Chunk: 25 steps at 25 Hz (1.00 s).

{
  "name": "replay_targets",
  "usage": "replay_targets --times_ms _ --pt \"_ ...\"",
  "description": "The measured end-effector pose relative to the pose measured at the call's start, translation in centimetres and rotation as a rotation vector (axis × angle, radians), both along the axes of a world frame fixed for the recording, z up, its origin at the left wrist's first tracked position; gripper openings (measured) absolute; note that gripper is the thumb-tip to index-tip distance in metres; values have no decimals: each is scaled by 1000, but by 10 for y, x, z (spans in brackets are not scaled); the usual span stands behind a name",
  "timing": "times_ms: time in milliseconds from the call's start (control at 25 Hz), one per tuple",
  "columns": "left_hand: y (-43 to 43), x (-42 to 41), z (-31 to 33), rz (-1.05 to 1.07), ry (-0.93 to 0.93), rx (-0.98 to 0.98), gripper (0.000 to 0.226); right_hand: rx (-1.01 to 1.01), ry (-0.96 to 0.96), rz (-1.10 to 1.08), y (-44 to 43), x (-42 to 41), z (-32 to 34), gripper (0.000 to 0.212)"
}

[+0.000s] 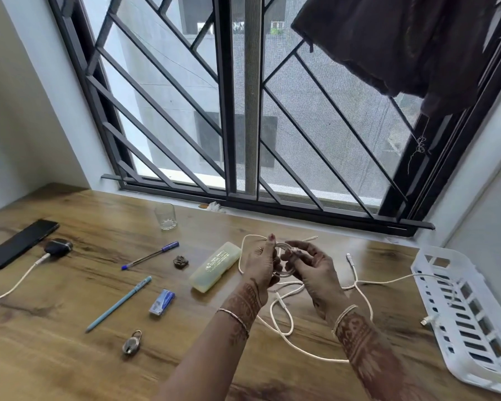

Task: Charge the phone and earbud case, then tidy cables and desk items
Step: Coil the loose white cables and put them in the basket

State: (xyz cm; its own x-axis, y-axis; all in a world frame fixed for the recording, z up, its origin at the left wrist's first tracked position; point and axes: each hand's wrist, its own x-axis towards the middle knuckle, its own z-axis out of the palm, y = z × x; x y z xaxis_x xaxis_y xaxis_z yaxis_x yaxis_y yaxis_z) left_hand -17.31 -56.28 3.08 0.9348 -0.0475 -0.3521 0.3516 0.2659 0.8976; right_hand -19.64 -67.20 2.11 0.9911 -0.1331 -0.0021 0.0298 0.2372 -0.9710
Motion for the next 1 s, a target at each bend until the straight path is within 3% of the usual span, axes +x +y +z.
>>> replay_targets --times_ms 160,240,560,760,920,1000 --pt "0 0 -3 2 -9 -38 35 -380 -96 -202 3 3 -8 12" --pt "0 1 -3 12 -11 -59 36 -436 -126 -272 3 4 -10 11" --pt "-1 2 -10 64 -79 -135 35 -10 20 -313 4 7 -13 15" --pt "6 0 -18 -81 -248 56 19 265 91 -345 -2 3 -9 10" --pt "5 -1 -18 -162 -324 184 17 249 125 -418 -5 0 -10 24" --pt "3 -1 -18 -150 -320 187 15 174 135 -411 -7 2 -9 20"
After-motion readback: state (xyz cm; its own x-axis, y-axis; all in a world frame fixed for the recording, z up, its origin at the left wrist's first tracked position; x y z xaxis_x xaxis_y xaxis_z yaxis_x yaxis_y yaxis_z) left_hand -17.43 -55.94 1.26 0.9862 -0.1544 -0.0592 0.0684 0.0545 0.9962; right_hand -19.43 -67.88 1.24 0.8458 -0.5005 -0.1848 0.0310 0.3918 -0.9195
